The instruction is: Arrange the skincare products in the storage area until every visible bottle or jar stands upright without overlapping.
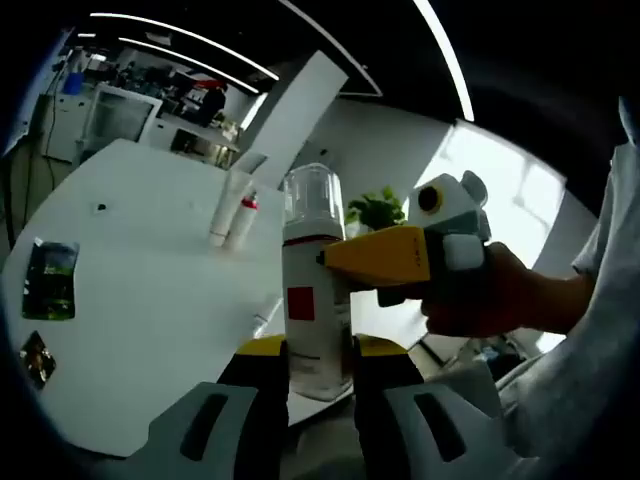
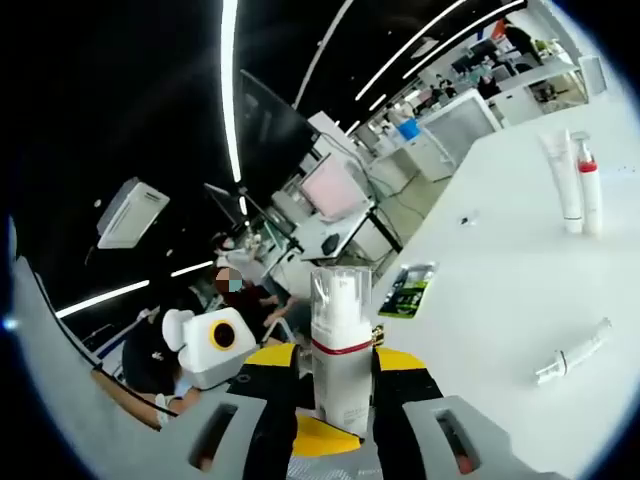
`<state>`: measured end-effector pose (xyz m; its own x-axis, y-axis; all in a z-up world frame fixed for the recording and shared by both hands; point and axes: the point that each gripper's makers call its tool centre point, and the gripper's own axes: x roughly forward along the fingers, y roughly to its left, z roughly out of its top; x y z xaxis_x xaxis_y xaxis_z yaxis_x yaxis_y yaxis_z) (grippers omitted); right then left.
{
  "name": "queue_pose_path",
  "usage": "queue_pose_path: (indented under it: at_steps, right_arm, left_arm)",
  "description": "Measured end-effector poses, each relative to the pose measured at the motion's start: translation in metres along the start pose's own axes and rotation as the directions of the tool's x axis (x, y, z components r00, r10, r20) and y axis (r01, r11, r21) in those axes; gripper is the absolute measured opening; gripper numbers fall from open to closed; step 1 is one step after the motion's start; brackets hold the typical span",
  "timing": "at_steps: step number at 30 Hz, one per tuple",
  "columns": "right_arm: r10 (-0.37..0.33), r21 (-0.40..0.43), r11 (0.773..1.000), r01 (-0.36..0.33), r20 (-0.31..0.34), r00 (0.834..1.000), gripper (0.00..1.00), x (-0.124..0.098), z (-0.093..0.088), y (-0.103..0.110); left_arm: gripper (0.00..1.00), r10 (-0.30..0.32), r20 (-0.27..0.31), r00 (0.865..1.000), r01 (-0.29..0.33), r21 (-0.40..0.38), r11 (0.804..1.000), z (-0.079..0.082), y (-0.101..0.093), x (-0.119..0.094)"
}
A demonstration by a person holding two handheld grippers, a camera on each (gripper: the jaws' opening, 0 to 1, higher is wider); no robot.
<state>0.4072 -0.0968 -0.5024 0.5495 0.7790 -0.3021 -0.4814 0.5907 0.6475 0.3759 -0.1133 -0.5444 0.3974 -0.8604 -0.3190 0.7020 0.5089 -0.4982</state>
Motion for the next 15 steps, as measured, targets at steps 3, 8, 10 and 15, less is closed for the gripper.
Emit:
queue_pose_path:
  at_steps: [3,8,10,15]
  right_arm:
    - [-0.103,0.024,0.995,0.101,0.059,0.993,0.18,-0.007,0.006,-0.012]
    - [-0.169,0.039,0.985,0.166,0.084,0.982,0.16,-0.013,0.002,-0.015]
    - [-0.167,-0.033,0.985,0.171,0.111,0.98,0.15,-0.017,0.004,-0.011]
    - [-0.05,-0.05,0.997,0.055,0.095,0.994,0.14,-0.024,0.004,0.001]
  left_arm:
    - [0.2,0.024,-0.058,0.998,-0.019,0.077,0.997,-0.011,0.0,0.002]
    - [0.2,0.035,-0.091,0.995,-0.018,0.183,0.983,-0.018,-0.005,0.006]
    - [0.21,0.032,-0.087,0.996,-0.008,0.26,0.966,-0.016,-0.005,0.006]
    - [0.2,-0.094,-0.082,0.992,0.107,0.165,0.981,-0.016,-0.022,0.002]
